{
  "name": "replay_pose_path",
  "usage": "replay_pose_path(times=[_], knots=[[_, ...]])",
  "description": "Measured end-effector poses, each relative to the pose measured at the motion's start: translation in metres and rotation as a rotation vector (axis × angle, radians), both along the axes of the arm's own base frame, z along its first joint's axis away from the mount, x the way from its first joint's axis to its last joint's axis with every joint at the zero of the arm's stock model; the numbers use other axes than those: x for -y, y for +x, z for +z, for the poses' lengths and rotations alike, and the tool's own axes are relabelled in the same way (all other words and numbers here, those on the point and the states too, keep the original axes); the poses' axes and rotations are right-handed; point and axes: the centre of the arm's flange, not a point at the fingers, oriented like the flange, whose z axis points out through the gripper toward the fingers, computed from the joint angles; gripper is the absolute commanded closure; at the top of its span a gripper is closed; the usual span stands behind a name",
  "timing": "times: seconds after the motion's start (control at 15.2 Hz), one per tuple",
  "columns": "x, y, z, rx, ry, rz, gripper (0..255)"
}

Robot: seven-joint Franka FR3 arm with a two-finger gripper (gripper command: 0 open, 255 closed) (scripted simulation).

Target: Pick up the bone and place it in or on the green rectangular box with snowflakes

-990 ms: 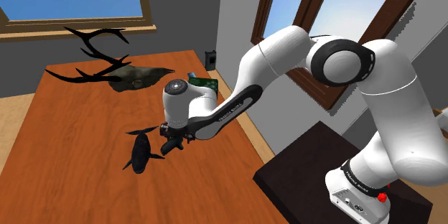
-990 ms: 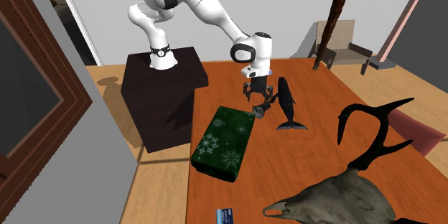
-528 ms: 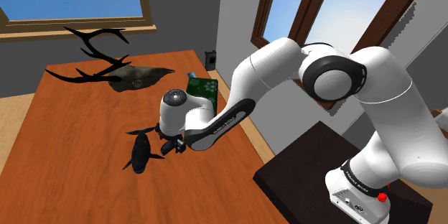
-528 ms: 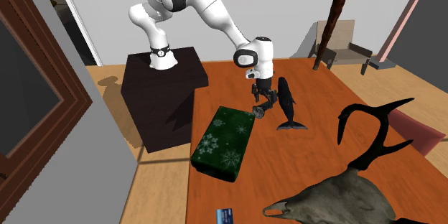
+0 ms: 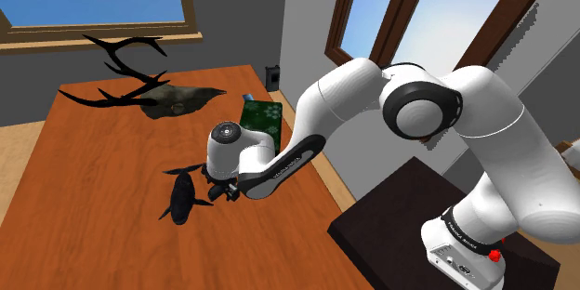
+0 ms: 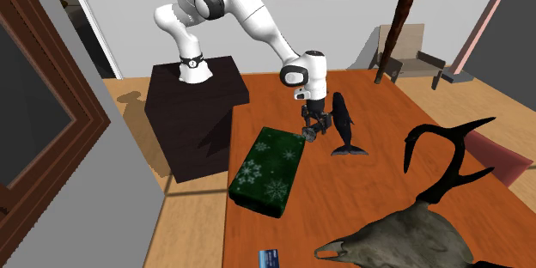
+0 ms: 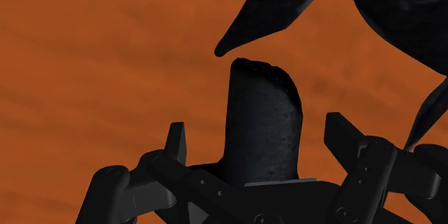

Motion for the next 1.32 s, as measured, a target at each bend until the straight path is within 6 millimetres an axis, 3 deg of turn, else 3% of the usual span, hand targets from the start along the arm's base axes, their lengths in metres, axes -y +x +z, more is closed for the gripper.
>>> replay_pose_path(times=[0.13,0.2,0.86,1.32], knots=[[0.0,0.0,0.0,0.0,0.0,0.0,0],[0.0,0.0,0.0,0.0,0.0,0.0,255],[-0.002,0.0,0.002,0.002,0.003,0.001,255],[0.0,0.0,0.031,0.0,0.0,0.0,255]])
